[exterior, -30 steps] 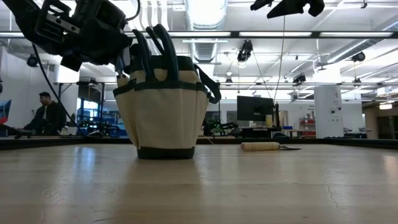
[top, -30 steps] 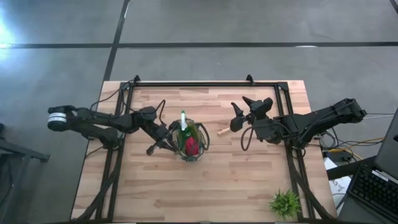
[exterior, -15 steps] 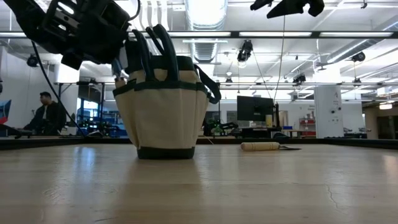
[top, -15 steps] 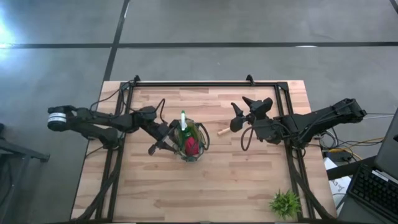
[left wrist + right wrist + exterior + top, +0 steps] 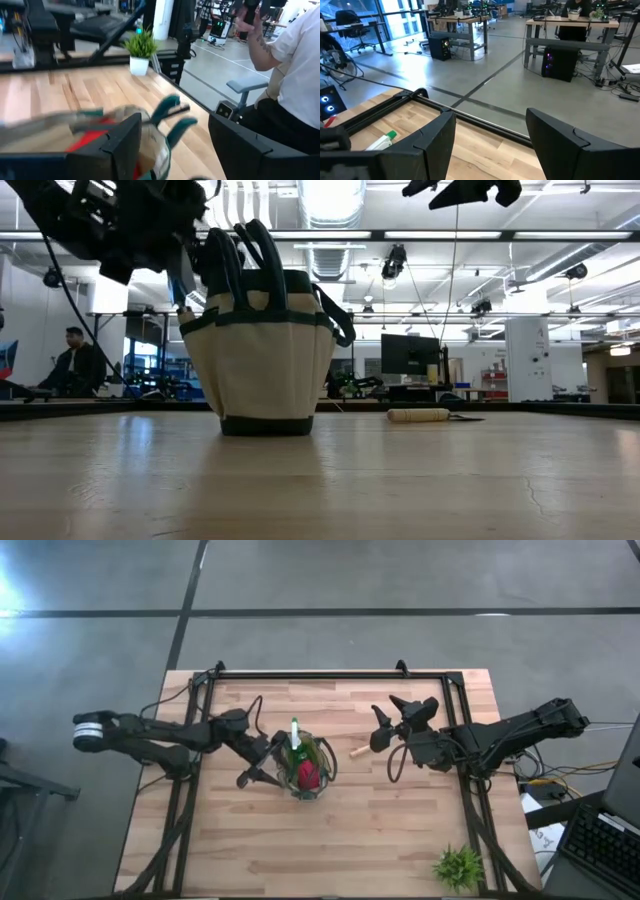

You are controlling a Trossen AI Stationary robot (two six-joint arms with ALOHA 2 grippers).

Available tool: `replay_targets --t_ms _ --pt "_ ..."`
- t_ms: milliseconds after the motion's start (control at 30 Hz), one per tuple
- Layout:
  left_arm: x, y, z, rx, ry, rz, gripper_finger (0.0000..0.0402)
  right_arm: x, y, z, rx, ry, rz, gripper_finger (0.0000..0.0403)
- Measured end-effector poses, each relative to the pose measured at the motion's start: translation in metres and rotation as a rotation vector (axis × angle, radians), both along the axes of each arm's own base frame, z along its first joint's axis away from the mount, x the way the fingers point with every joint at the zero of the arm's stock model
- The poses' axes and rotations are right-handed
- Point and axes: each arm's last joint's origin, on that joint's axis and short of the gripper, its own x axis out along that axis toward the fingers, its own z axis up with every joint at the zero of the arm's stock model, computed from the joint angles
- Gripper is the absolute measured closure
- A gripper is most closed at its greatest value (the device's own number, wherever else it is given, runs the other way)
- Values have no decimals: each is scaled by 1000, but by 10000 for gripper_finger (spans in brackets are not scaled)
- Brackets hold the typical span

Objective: Pick & Place Garden tools in Gardening bag
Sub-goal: Put the right brown trowel into the gardening bag, then put the brown trowel into the gardening bag

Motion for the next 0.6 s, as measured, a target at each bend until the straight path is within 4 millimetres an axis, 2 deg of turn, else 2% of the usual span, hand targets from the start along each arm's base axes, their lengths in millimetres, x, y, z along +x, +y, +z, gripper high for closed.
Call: replay_targets --t_ms 133,267,467,600 --pt "0 1 20 43 -97 2 167 0 0 0 4 -2 3 170" --pt "-6 6 52 72 -209 31 168 1 1 -1 21 1 39 170" --pt "-30 14 95 173 -330 139 170 4 3 -2 109 -25 146 170" --pt "-47 16 106 250 -344 298 170 5 2 -8 230 -23 243 170"
